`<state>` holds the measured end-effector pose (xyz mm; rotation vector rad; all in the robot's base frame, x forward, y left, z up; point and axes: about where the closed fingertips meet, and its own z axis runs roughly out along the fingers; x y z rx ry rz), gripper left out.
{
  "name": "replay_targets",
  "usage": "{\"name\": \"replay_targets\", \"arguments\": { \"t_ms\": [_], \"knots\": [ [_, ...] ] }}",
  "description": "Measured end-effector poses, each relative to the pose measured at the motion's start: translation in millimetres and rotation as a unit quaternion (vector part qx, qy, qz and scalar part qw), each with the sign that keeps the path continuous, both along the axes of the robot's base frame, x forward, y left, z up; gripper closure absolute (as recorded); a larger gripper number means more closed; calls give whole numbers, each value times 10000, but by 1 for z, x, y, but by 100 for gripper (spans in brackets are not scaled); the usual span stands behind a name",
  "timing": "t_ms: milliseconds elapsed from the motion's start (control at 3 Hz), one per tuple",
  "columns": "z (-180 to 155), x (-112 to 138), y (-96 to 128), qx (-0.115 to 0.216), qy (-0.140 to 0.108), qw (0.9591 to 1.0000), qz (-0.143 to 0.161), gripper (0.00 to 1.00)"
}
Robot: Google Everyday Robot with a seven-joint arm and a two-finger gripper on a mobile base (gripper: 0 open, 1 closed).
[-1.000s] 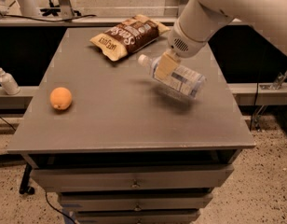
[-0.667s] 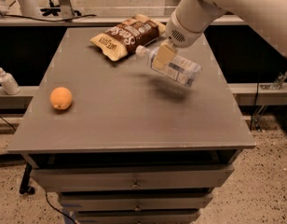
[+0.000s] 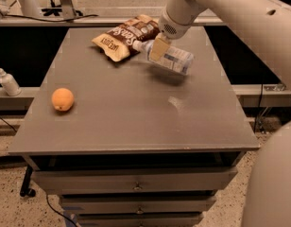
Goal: Move blue plastic bottle near brown chip bag
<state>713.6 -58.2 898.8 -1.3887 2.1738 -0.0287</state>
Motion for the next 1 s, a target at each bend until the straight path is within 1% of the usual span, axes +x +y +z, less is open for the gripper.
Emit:
{"name": "replay_targets", "arguments": {
  "t_ms": [333, 667, 1000],
  "knots": [
    [-3, 26, 17, -102, -70, 9998, 128, 100],
    [0, 40, 32, -114, -104, 9997, 207, 82],
    [-1, 44, 38, -146, -89, 9995, 254, 51]
  ]
}}
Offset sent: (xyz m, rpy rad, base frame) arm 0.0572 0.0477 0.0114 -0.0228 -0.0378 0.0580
